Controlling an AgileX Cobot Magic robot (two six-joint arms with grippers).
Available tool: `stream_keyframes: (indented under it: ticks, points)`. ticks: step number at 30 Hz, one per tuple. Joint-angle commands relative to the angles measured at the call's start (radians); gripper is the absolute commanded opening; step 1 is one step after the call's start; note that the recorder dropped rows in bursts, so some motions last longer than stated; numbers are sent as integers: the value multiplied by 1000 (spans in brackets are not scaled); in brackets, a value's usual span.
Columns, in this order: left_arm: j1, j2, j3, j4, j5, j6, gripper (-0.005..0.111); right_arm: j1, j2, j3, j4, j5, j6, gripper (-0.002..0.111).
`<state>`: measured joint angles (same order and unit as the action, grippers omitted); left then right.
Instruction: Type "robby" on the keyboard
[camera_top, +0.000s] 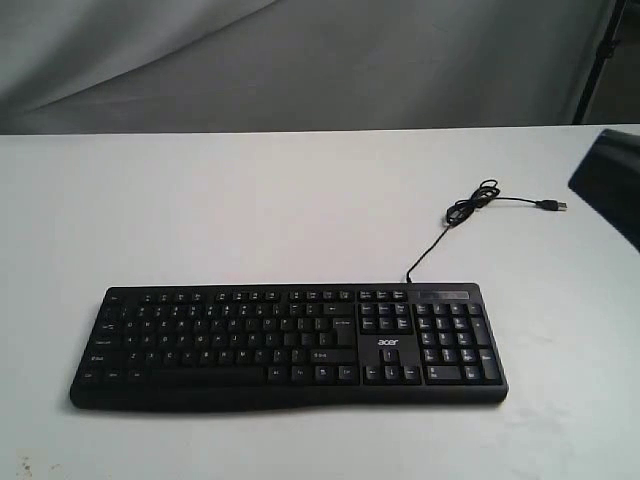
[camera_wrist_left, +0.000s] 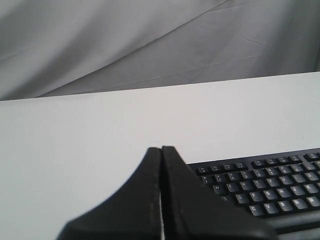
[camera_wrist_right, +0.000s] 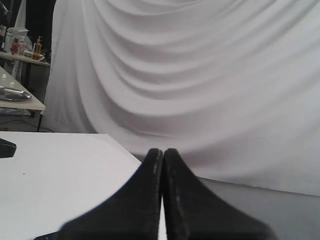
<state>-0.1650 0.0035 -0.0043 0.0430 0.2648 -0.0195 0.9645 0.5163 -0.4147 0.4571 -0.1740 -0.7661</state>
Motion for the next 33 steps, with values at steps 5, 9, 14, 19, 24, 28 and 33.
stream_keyframes:
  ticks: [5,9,14,19,24,28,33]
  points:
    - [-6,-3,4,5,-5,-3,0,3,-23,7,0,17,8,0]
    - [-6,-3,4,5,-5,-3,0,3,-23,7,0,17,8,0]
    - [-6,-3,4,5,-5,-3,0,3,-23,7,72,-17,50,0]
    - [-6,-3,4,5,-5,-3,0,-102,-37,11,190,-65,86,0]
    - [-6,-3,4,5,-5,-3,0,-524,-84,14,269,201,131,0]
    - [-6,-3,4,5,-5,-3,0,-724,-145,103,269,230,213,0]
    - [-6,-3,4,5,-5,-3,0,-793,-218,291,269,182,332,0]
